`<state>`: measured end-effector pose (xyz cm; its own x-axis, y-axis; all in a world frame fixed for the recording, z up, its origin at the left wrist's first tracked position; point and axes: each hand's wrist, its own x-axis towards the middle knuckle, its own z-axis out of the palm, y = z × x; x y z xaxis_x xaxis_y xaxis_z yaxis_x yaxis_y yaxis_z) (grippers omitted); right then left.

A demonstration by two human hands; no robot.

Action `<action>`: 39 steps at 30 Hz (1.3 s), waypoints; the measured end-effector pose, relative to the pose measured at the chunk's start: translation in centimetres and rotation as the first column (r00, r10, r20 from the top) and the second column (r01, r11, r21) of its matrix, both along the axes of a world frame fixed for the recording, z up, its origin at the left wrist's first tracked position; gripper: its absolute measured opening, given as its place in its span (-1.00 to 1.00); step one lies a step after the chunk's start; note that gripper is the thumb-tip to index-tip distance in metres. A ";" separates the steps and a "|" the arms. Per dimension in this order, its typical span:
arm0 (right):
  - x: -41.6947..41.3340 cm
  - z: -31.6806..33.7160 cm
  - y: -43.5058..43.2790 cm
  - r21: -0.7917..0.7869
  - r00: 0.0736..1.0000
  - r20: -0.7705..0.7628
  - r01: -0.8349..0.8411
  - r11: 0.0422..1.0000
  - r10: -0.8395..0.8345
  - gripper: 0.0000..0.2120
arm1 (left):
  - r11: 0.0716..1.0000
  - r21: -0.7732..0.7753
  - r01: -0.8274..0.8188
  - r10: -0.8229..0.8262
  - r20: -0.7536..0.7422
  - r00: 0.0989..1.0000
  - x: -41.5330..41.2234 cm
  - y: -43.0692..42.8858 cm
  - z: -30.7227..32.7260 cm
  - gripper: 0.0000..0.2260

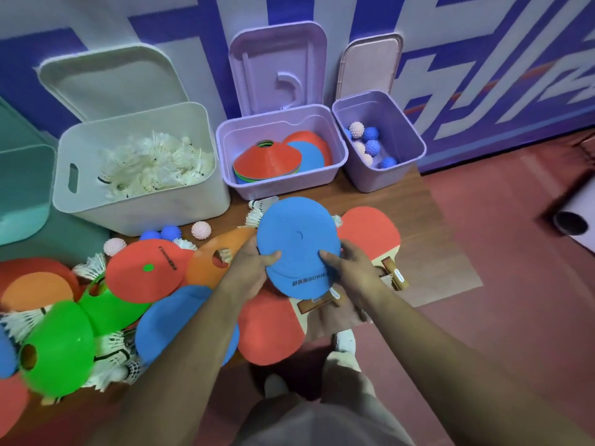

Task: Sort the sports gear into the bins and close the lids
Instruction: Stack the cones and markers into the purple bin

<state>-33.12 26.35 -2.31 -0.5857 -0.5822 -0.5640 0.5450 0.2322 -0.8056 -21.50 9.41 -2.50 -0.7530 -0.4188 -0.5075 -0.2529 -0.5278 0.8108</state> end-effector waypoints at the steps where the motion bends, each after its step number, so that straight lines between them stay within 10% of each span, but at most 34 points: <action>1: 0.4 -0.3 -0.2 0.034 0.996 -0.081 -0.024 0.999 0.027 -0.68 | 1.000 -0.023 -0.021 0.022 0.027 0.999 0.3 -0.4 0.0 -0.49; 8: 1.9 -0.7 -2.9 0.166 0.945 -0.209 -0.221 0.961 0.253 -0.76 | 0.979 -0.177 -0.098 0.127 0.158 0.979 3.1 -3.2 -1.4 -0.66; 13: -2.8 -3.9 -3.9 0.610 0.746 -0.491 -0.073 0.789 0.449 -0.37 | 0.918 -0.308 -0.249 0.277 0.048 0.960 3.7 -4.7 -1.2 -0.55; 20: -6.0 -6.6 -6.0 0.790 0.698 -0.349 -0.140 0.597 0.625 -0.22 | 0.870 -0.346 -0.352 0.379 0.012 0.925 4.5 -5.2 -1.6 -0.48; 27: -6.4 -6.1 -6.9 0.576 0.701 -0.557 -0.059 0.815 0.445 -0.90 | 0.837 -0.366 -0.407 0.465 0.083 0.882 4.6 -6.2 -1.5 -0.58; 39: -6.6 3.8 -9.4 0.063 0.823 -0.568 0.060 0.996 -0.014 -0.87 | 0.762 -0.494 -0.420 0.510 0.057 0.858 4.5 -8.6 1.9 -0.52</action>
<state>-39.68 16.94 1.50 -0.8355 -0.5237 -0.1664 0.0069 0.2928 -0.9562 -17.00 0.80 -0.64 -0.3209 -0.9059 -0.2763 -0.2349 -0.2065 0.9498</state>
